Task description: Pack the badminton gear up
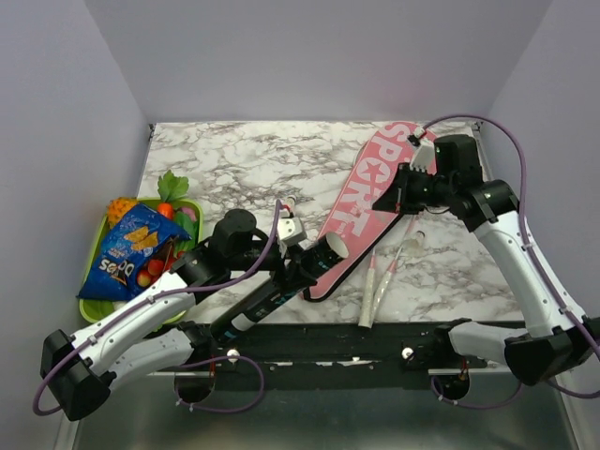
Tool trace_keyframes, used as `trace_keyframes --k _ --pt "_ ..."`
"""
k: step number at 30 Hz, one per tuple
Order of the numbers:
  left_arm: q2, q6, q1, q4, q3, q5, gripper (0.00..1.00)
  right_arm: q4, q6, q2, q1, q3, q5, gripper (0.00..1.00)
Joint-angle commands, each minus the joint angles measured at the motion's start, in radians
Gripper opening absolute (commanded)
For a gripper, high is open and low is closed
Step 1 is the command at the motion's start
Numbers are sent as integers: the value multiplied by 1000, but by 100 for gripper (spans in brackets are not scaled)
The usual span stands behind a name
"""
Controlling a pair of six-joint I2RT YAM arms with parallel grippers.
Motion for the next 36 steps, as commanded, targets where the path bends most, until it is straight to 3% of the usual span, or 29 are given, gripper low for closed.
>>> trace_keyframes --k 1,5,13,23,29,30,34,36 --pt "-27 25 0 -31 -2 -72 0 -36 112 47 -126 -103 313 1" --pt "-36 22 -2 -54 20 -131 0 54 221 72 -256 -255 485 1" --pt "-80 -43 -2 -103 35 -277 0 148 359 211 -342 -355 799 1" --pt "-100 -60 0 -122 31 -279 0 212 349 345 -488 -386 895 1" --pt "-84 -79 0 -136 35 -297 0 249 311 441 -489 -375 887 2" --pt "-87 -79 0 -132 35 -303 0 254 307 447 -489 -369 878 6" --pt "-103 -68 -2 -119 26 -320 0 271 262 460 -489 -351 858 41" --pt "-113 -56 -2 -114 15 -323 0 268 252 445 -489 -346 847 47"
